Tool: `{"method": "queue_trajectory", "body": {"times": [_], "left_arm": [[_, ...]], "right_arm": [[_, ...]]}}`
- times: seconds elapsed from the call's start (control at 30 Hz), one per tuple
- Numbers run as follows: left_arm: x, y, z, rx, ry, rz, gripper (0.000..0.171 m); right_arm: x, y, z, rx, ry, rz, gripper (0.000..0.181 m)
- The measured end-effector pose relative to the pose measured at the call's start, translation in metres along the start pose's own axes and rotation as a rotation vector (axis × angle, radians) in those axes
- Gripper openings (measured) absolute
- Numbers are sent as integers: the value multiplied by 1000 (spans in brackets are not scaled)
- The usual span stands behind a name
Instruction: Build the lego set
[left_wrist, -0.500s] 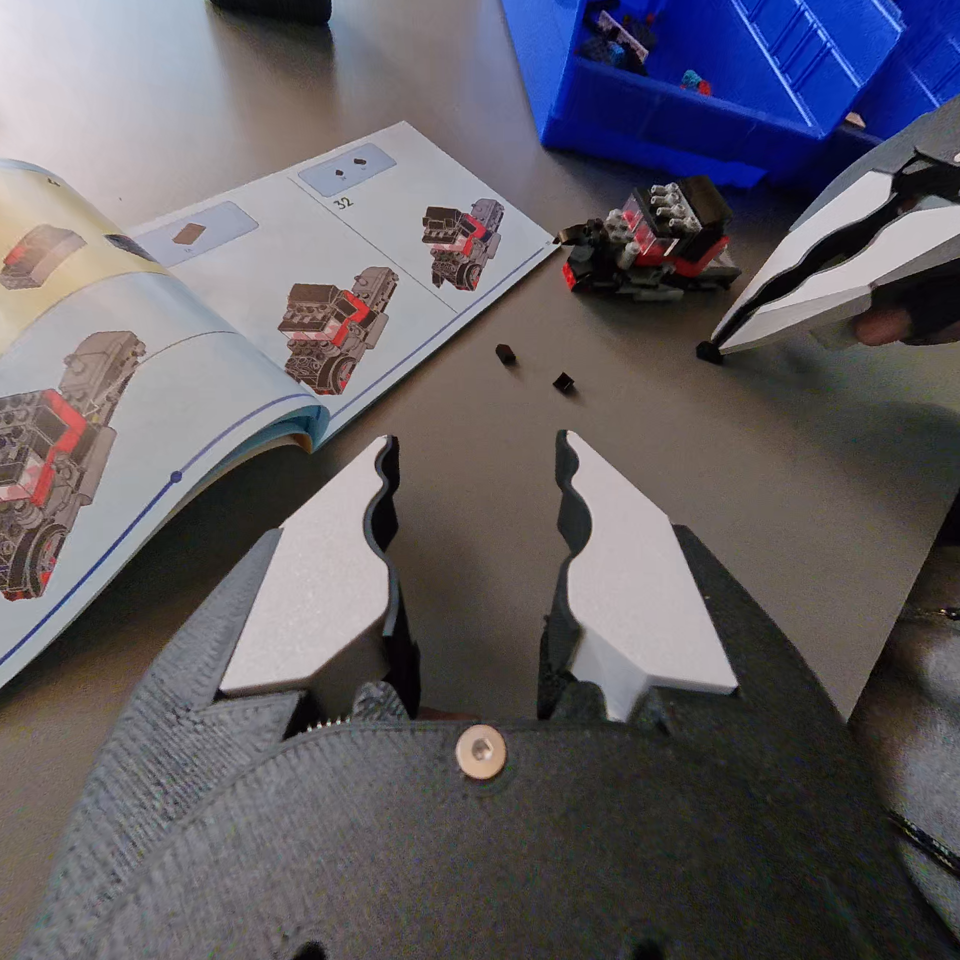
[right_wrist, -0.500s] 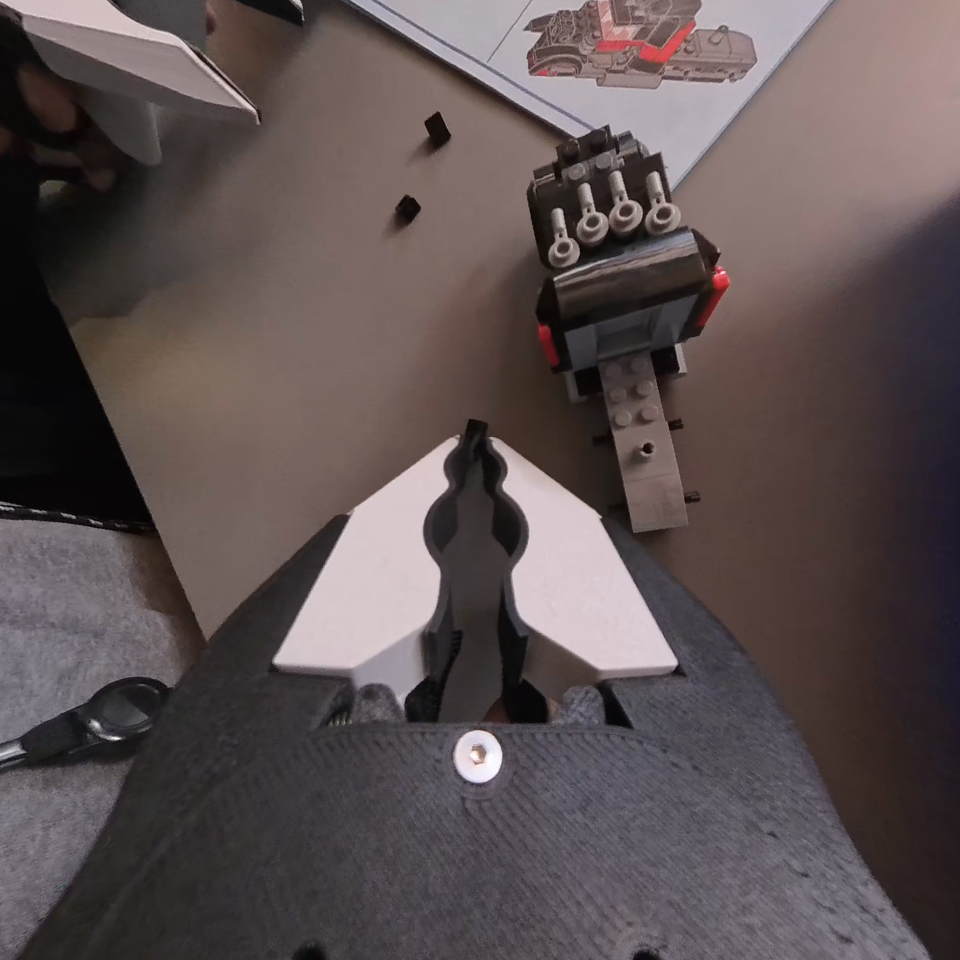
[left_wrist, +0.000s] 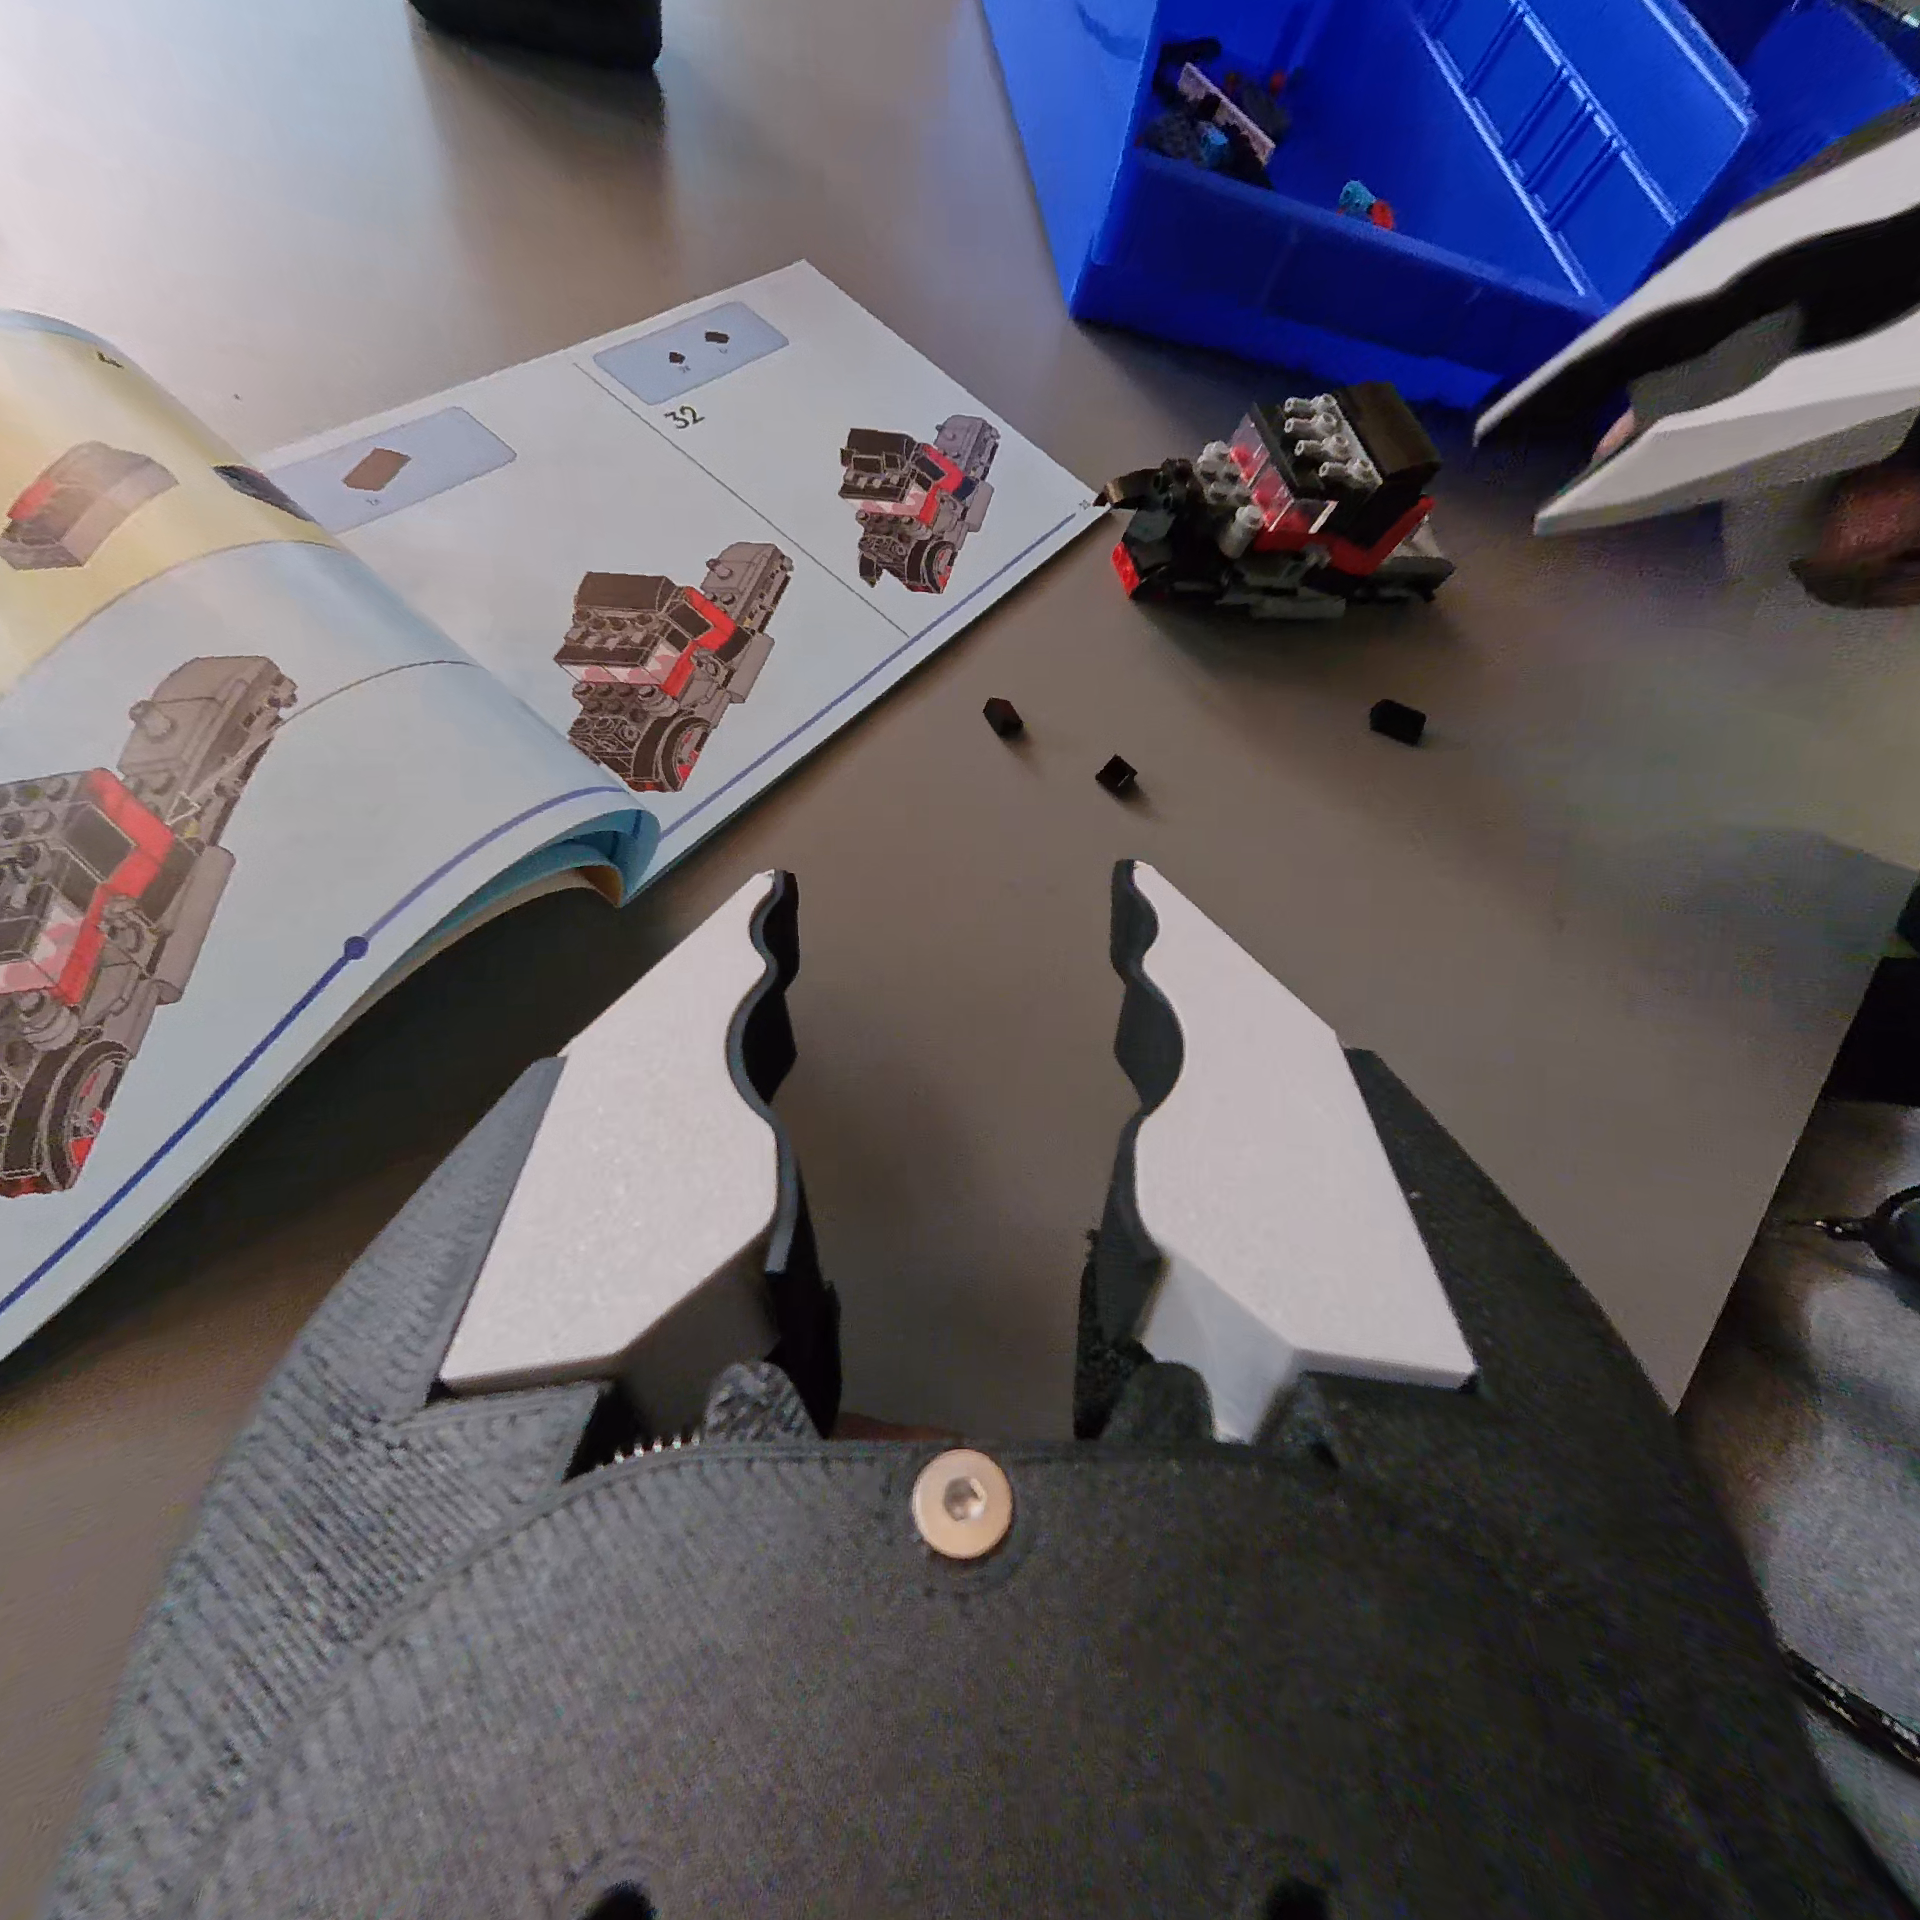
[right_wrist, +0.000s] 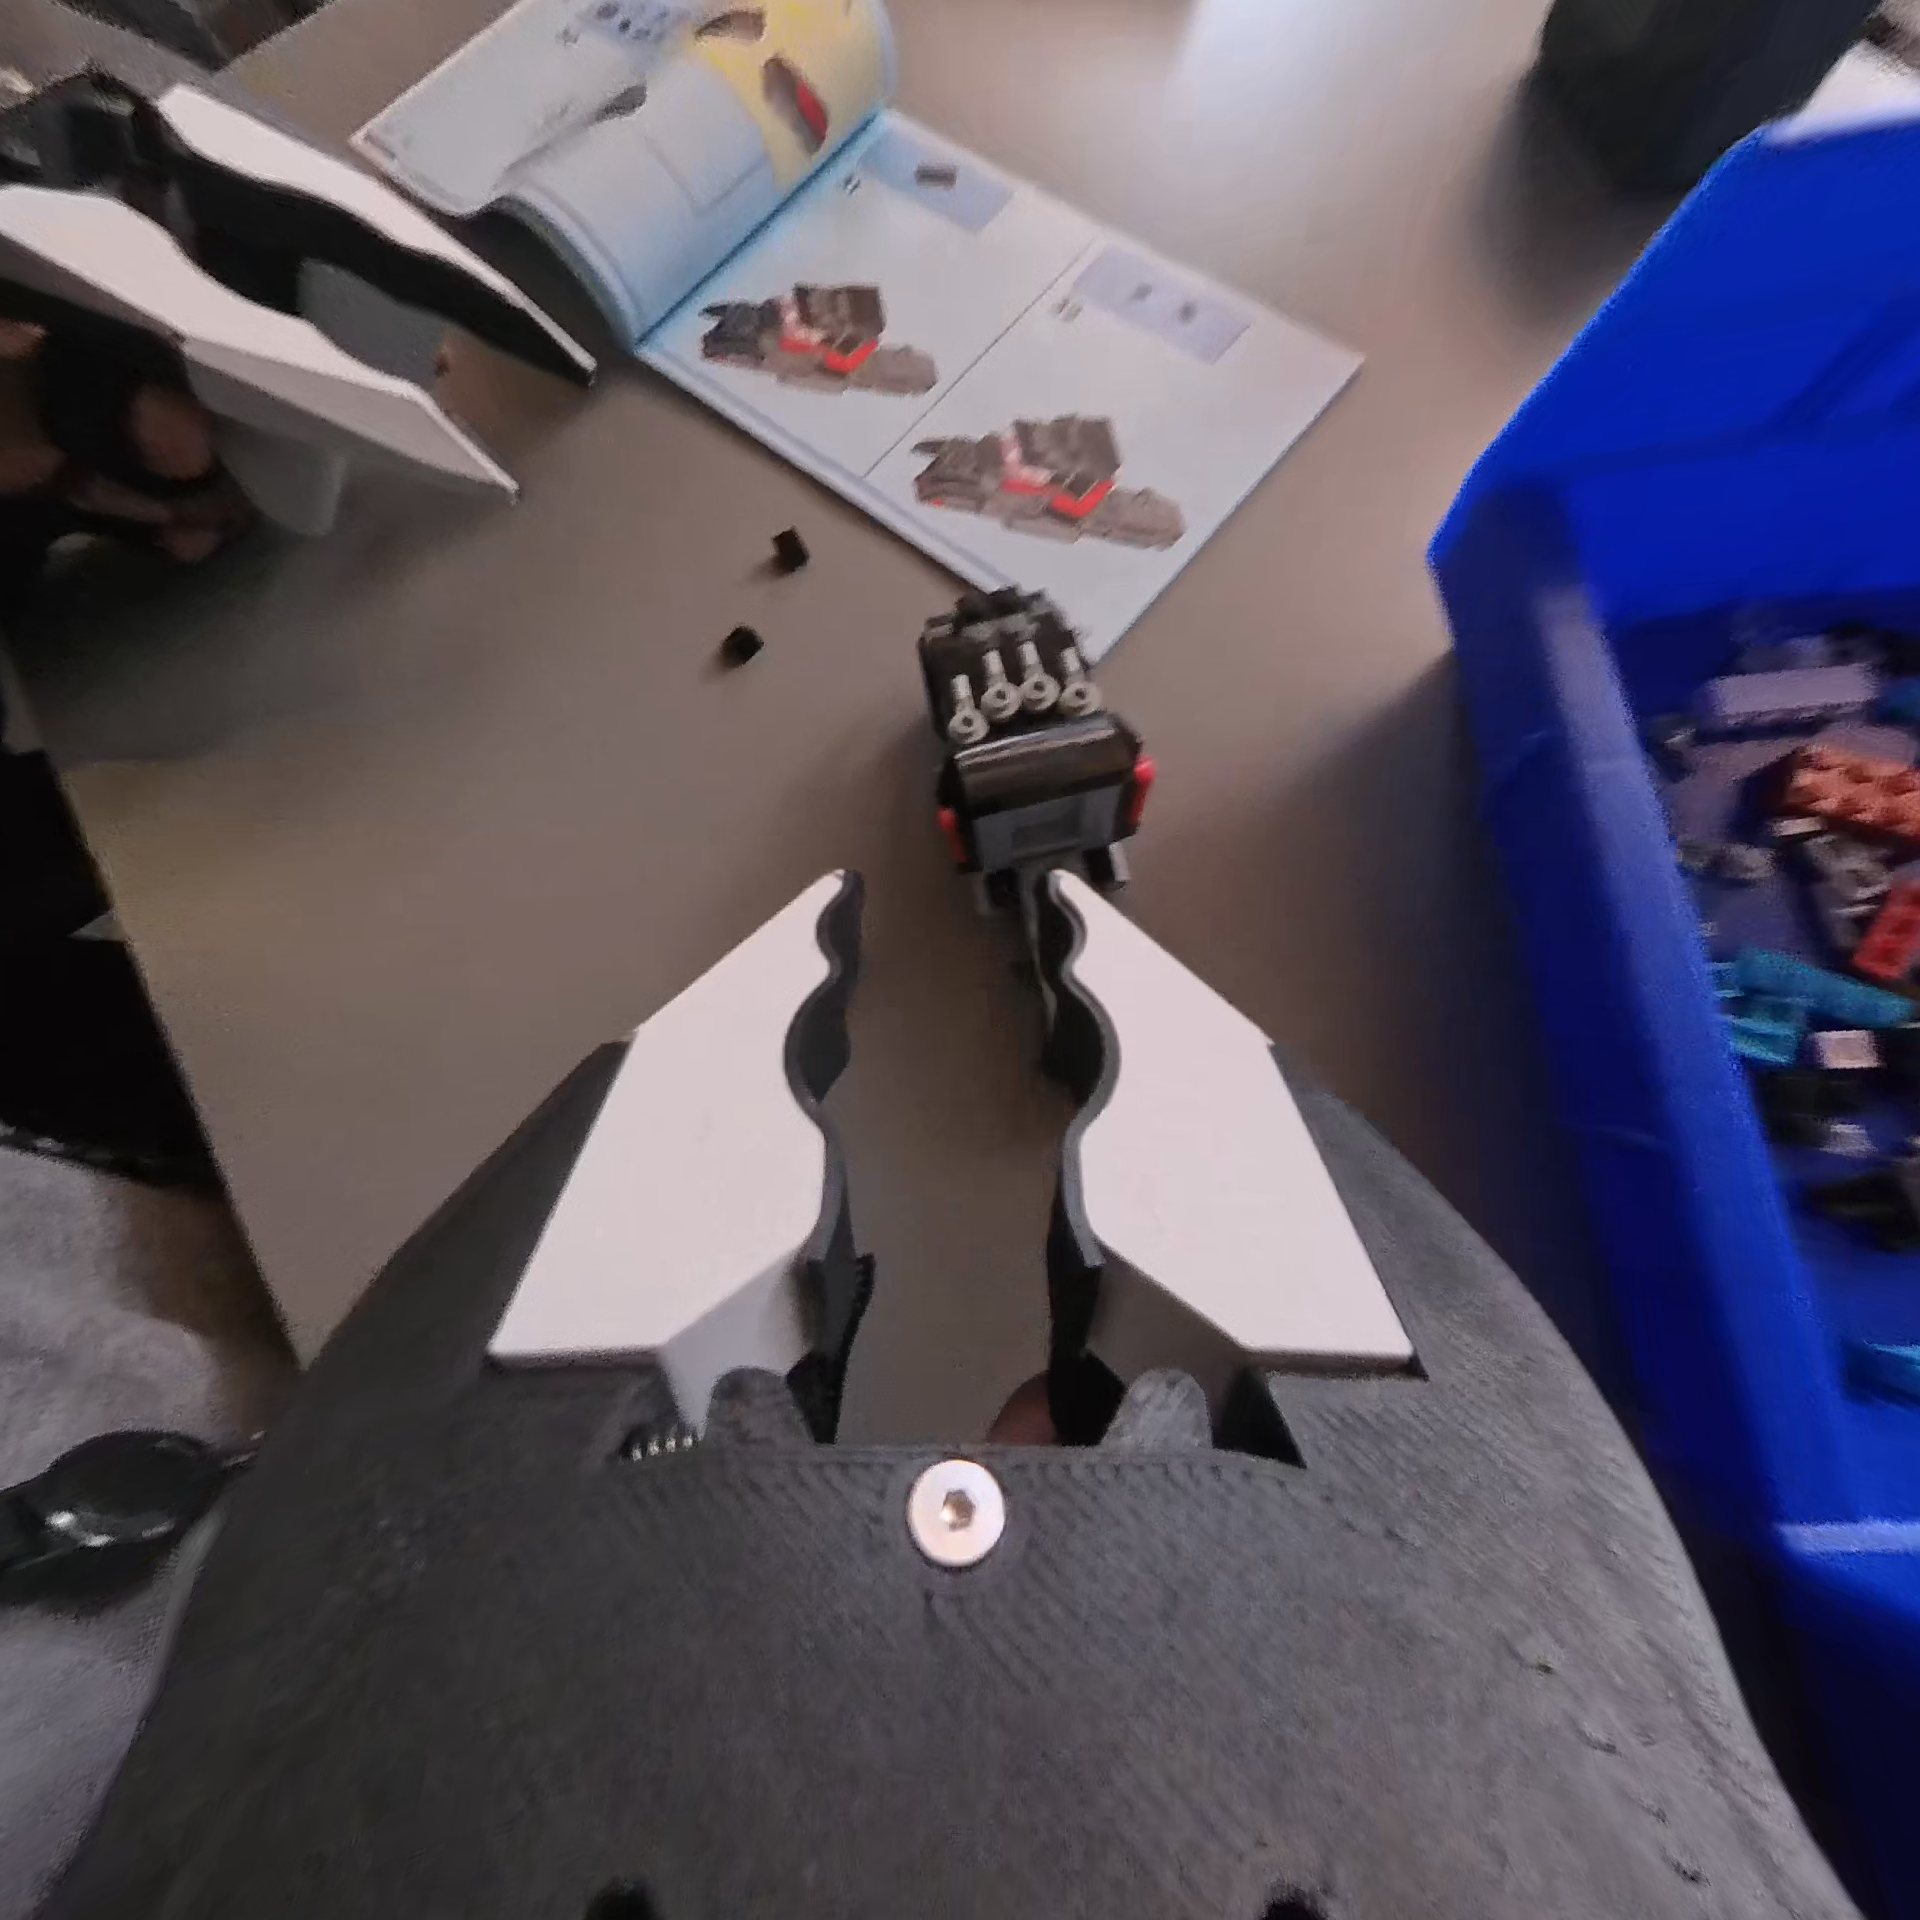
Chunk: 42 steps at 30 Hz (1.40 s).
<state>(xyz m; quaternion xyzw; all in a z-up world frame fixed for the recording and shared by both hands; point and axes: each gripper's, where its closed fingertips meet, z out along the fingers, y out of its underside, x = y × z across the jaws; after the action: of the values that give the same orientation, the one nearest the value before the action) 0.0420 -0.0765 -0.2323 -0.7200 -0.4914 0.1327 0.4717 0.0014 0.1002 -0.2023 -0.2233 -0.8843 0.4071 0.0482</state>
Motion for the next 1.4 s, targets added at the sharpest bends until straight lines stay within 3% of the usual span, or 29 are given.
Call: {"method": "queue_trajectory", "body": {"times": [0.23, 0.37, 0.53, 0.67, 1.4], "left_arm": [[0, -1, -1, 11, 14, -15, 61], [0, -2, -2, 18, 23, -26, 61], [0, -3, -3, 26, 34, -35, 61], [1, -4, -3, 31, 41, -40, 61], [11, 0, -2, 7, 77, -1, 62]], "right_arm": [[20, -9, 10, 33, 85, -41, 64], [24, -11, 23, 29, 85, -63, 71], [23, -10, 37, 7, 46, -125, 71], [20, -9, 44, -16, 2, -180, 53], [-20, -1, 44, -96, -491, -620, 54]]}}
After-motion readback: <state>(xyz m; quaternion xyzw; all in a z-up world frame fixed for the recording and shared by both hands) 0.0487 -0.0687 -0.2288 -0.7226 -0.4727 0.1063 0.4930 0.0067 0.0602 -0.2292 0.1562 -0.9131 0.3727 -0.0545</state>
